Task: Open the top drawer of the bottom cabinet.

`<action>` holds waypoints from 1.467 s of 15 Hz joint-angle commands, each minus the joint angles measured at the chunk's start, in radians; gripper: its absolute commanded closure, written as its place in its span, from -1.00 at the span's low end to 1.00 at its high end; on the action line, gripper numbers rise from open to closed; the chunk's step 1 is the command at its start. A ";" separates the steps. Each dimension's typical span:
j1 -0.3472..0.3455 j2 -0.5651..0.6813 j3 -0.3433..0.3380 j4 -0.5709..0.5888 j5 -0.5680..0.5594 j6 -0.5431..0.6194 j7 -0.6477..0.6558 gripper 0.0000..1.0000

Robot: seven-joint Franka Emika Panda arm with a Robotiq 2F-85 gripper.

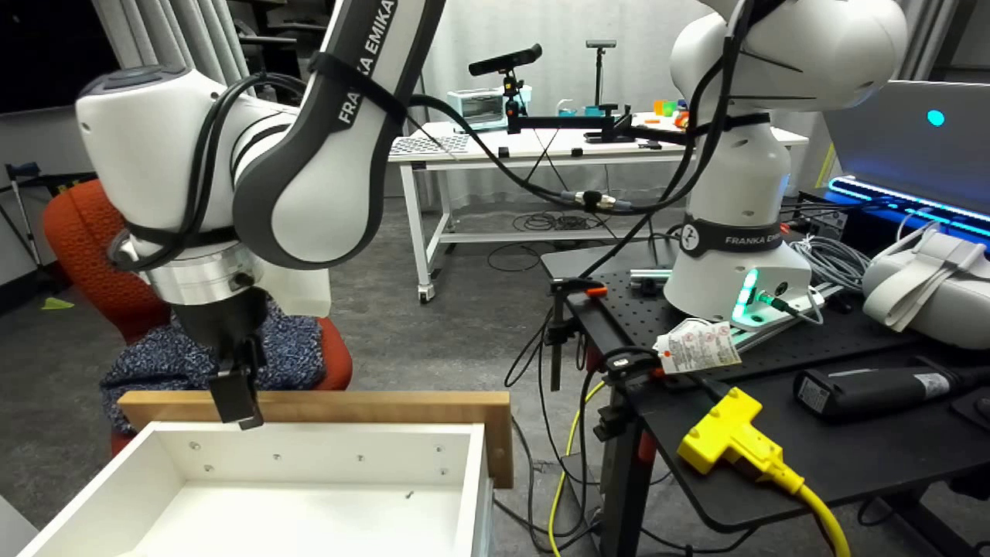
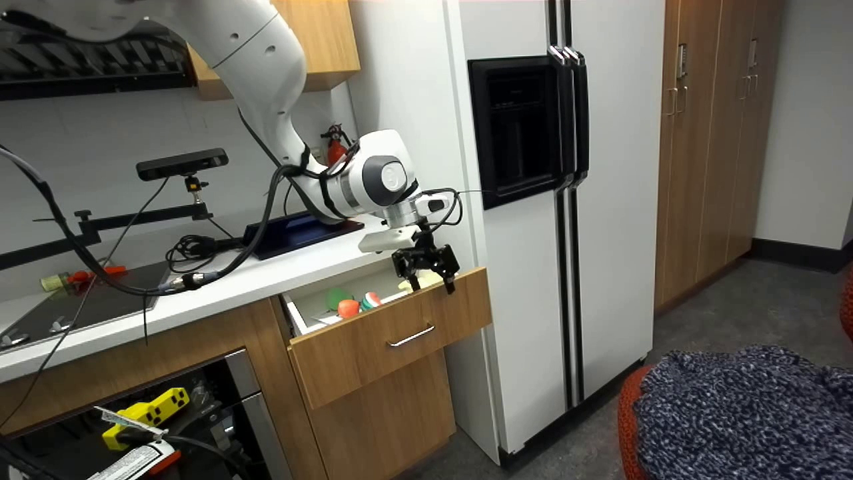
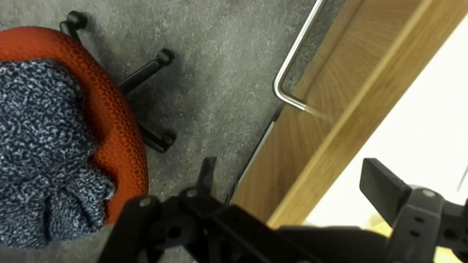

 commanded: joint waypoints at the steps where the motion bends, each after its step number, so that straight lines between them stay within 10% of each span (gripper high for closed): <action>1: 0.010 -0.006 -0.022 -0.030 -0.045 0.122 -0.025 -1.00; 12: -0.058 0.039 0.056 -0.065 0.024 0.472 -0.162 -1.00; 22: -0.031 0.041 0.032 -0.056 0.031 0.443 -0.148 -1.00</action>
